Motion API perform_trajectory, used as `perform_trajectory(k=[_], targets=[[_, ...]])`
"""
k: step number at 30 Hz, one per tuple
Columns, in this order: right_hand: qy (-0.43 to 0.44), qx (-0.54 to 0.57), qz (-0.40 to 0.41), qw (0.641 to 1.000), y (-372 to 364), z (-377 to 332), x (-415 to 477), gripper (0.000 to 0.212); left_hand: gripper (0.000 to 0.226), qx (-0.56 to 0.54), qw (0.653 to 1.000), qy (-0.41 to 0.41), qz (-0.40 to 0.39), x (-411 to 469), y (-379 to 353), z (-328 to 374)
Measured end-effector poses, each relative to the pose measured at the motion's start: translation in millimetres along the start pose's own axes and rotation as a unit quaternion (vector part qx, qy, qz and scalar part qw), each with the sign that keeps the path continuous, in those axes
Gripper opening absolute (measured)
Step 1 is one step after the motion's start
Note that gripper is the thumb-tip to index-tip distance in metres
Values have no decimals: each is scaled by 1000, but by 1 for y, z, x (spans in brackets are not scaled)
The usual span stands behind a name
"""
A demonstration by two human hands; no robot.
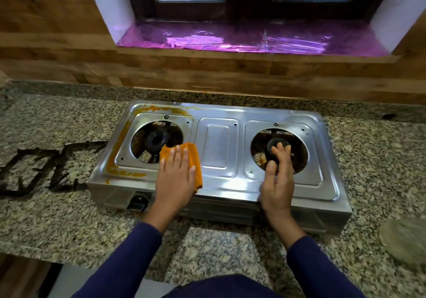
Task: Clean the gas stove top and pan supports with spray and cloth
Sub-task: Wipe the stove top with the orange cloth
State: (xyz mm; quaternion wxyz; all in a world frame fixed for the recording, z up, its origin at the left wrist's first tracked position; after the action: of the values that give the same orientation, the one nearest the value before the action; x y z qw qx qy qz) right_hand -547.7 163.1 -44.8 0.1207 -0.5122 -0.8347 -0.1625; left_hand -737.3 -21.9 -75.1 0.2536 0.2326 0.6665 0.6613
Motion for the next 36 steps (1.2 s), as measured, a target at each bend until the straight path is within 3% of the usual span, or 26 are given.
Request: perform_trajectory(k=[3,7,10,14,21,28,31,34,36], targets=[[-6,6,-8,1000,1,0,-1,38,80,-6,1000,-1,-6,-11,5,25],[2,-1,-7,1000,1,-1,1,39,77,-19,991,-128,-19,-7,3,114],[5,0,-13,1000,1,-2,0,44,71,-16,988,-149,-23,3,0,141],[1,11,-24,1000,2,-4,-1,39,65,-16,995,-96,-2,13,2,93],[23,-29,-32,999,-6,-9,-4,39,69,0,1000,12,25,-24,6,-69],[15,-62,27,998,-15,-13,-7,37,61,-16,997,44,63,-50,8,-108],[-4,-48,23,999,-53,-21,-18,38,59,-10,998,-8,61,-40,8,-84],[14,-41,-43,998,-119,-38,-35,37,57,-16,991,-110,73,-31,10,-62],[27,-36,-77,996,-160,-48,-44,37,56,-22,988,-130,84,-31,11,-72]])
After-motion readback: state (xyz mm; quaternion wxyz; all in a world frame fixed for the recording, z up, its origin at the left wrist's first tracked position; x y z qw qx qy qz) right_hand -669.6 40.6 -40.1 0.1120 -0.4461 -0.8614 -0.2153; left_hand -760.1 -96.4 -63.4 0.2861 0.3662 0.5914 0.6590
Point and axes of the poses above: each hand's wrist, its own x-axis towards the middle knuckle, its own y-axis out of the back of the hand, z = x × y, the point moved 7 cm from there along x, towards the middle knuckle, and after that the axes turned 8 degrees about x, right-handed, at the moved point
